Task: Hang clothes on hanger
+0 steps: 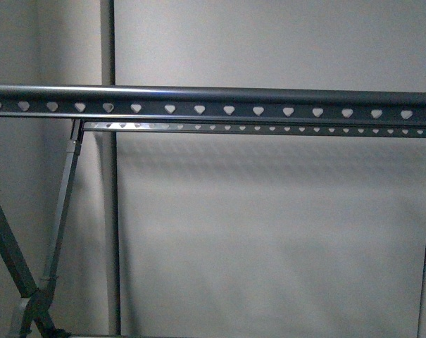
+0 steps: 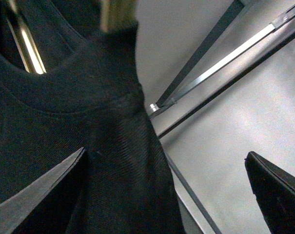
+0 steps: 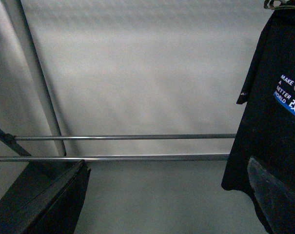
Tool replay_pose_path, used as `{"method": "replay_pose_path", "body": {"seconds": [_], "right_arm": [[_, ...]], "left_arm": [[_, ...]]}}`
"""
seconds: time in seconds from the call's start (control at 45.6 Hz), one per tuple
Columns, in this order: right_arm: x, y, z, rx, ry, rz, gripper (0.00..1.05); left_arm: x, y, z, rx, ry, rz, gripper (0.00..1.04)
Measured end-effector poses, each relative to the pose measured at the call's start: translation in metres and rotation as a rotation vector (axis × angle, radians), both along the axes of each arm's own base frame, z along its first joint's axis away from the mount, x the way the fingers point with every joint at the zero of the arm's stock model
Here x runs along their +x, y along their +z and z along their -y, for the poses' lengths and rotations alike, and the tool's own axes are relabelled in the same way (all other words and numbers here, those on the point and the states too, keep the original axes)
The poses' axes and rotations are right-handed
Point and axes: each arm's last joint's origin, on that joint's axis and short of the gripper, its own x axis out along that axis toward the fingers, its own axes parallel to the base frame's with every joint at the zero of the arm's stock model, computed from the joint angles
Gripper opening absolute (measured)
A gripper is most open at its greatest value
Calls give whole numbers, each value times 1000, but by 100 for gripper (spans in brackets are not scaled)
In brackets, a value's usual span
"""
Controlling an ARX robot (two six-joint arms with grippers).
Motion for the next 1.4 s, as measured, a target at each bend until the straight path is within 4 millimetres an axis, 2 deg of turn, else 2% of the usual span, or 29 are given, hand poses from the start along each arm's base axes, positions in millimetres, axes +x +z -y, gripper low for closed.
{"method": "replay_pose_path", "body": {"seconds": [0.088, 0.197, 0.329, 0.416, 0.592, 0.723, 0.833, 0.855, 0.942, 1.052, 1.074, 1.14, 1.249, 1.293, 1.403], "right_arm": [[0, 0, 0, 0, 0, 0, 97], [0, 0, 0, 0, 0, 0, 97], [0, 0, 0, 0, 0, 0, 97], [0, 0, 0, 0, 0, 0, 97], [0, 0, 0, 0, 0, 0, 97], [0, 0, 0, 0, 0, 0, 97], [0, 0, 0, 0, 0, 0, 97], [0, 0, 0, 0, 0, 0, 97], [0, 0, 0, 0, 0, 0, 97], [0, 0, 0, 0, 0, 0, 97], [0, 0, 0, 0, 0, 0, 97], [0, 0, 0, 0, 0, 0, 97], [0, 0, 0, 0, 0, 0, 97], [0, 0, 0, 0, 0, 0, 97], [0, 0, 0, 0, 0, 0, 97]], "left_arm": [[25, -9, -10, -40, 46, -83, 96], [35, -16, -20, -59, 97, -128, 73], [32, -12, -21, -69, 61, -122, 46], [23, -13, -15, -75, -10, -127, 28], [-4, -23, -2, -59, -174, -150, 3], [-34, -32, 18, -21, -436, -230, 4], [-58, -31, 46, 56, -845, -277, 4], [-59, -31, 48, 69, -881, -275, 4], [-67, -23, 63, 211, -1202, -265, 4], [-62, -11, 72, 461, -1406, -229, 4], [-61, -10, 73, 481, -1414, -225, 4], [-51, -2, 77, 729, -1449, -185, 4], [-28, 11, 86, 1229, -1440, -63, 4], [-22, 15, 90, 1441, -1436, 41, 4], [-15, 23, 95, 1724, -1446, 167, 4]]}}
